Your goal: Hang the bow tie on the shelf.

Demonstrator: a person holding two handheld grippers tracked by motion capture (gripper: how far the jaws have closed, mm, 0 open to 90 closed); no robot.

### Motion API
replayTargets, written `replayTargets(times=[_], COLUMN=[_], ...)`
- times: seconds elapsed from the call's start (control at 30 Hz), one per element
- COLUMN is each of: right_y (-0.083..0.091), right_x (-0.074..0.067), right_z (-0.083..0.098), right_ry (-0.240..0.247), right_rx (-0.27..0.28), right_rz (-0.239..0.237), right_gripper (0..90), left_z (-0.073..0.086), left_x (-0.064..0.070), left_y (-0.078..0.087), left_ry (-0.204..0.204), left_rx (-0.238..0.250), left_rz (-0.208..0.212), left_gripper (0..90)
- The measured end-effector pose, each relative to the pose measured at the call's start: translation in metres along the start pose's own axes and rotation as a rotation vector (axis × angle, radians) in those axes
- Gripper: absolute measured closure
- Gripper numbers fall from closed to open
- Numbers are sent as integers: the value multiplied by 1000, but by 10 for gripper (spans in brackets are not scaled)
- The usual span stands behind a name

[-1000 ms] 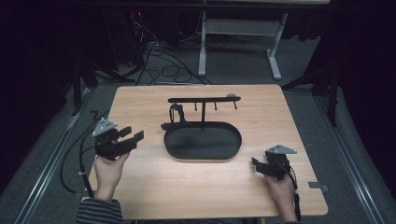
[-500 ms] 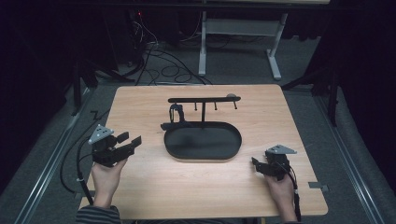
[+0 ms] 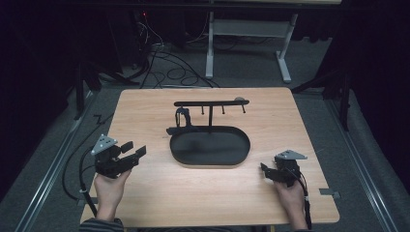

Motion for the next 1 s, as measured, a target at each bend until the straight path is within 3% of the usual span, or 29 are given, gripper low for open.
replayTargets(times=[1.0], right_y=[0], right_x=[0], right_z=[0], right_ry=[3], right_rx=[0], right_rz=[0], right_gripper=[356], left_z=[28], left_x=[-1], left_y=[1], left_ry=[7], left_rx=[-29], left_rz=[-7], left_gripper=[418])
Point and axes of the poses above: each handheld gripper's, and its own axes: y roughly backward along the jaws, z roughly out of its underside, x roughly to its right, the point moved 10 cm from there along -y, roughly forward along the jaws, and after that the axes turned 10 degrees about -z, right-handed, at the moved point
